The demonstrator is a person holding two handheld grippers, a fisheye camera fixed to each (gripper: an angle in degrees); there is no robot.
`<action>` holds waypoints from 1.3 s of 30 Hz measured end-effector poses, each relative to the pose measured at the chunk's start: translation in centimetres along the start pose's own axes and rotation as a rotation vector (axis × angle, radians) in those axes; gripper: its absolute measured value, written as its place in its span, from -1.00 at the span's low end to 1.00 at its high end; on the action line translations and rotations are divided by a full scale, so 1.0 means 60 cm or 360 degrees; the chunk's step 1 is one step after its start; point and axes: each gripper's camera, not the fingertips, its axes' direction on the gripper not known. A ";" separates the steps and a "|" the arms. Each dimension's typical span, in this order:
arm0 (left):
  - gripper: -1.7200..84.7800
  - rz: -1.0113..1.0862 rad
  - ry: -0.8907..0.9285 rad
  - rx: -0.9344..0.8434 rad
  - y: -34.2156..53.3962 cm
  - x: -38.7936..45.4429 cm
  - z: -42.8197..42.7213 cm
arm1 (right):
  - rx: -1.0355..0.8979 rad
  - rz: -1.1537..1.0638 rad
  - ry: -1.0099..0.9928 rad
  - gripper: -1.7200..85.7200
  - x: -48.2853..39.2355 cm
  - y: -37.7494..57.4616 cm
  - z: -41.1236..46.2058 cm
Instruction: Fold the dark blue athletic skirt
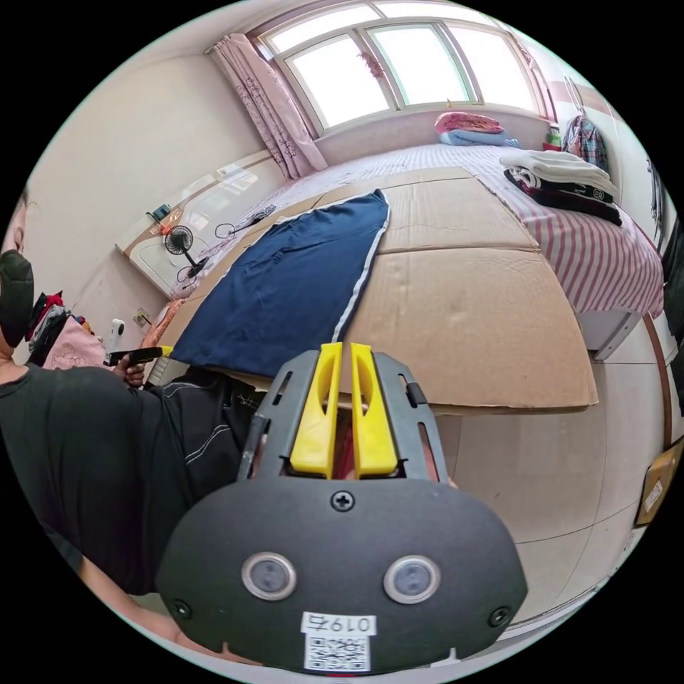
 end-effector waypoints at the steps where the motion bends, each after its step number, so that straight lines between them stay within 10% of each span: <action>1: -0.84 -0.0010 -0.0010 0.0004 0.000 -0.006 -0.002 | 0.0005 -0.0002 0.0015 -0.93 0.005 0.004 0.000; 16: -0.88 -0.0108 0.0421 0.0021 -0.005 -0.083 0.027 | -0.0074 0.0065 -0.0191 -0.77 0.117 0.023 0.012; 39: -0.93 0.0020 0.0310 0.0141 0.001 -0.088 0.044 | -0.0234 0.0206 -0.0442 -0.92 0.252 0.040 0.054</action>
